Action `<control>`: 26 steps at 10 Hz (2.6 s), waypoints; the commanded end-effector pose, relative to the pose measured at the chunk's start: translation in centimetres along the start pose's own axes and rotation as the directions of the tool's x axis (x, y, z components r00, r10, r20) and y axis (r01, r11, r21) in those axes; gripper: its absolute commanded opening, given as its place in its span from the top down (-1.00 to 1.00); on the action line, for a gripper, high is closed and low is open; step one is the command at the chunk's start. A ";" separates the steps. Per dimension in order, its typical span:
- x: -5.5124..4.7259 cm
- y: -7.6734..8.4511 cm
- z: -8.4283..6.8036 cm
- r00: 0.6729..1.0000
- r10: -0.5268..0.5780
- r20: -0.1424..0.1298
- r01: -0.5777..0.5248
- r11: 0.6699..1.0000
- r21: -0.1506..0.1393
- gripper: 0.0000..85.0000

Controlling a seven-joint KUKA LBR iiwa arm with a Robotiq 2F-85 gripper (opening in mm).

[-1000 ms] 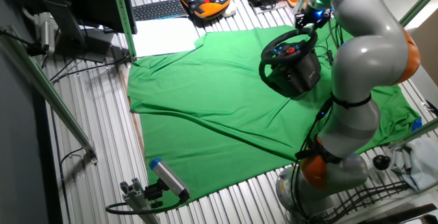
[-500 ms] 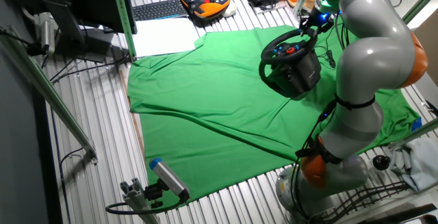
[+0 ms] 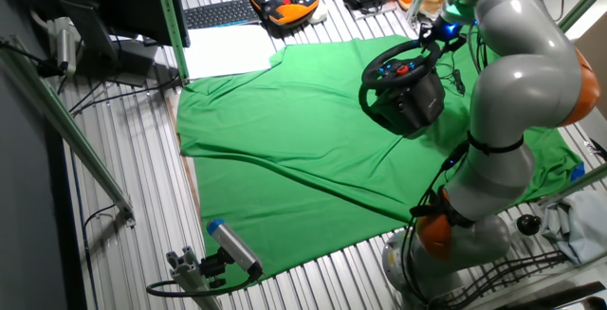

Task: Rotate the steering wheel 90 degrees clockwise

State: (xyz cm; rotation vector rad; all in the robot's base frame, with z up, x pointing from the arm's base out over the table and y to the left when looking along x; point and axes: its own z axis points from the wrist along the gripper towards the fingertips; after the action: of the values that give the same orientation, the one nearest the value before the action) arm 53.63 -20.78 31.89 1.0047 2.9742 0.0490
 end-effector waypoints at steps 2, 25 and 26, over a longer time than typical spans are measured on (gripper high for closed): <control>-0.1 -0.1 0.2 0.998 0.055 -0.005 -0.056 0.998 -0.026 -0.20; 0.0 -0.4 3.7 0.997 0.080 -0.001 -0.080 0.989 -0.128 1.00; 0.3 -0.2 3.6 0.996 0.086 -0.002 -0.086 0.988 -0.128 1.00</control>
State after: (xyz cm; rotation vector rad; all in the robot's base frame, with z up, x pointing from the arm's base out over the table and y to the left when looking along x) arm 53.26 -20.64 28.18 1.1170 2.8803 0.2358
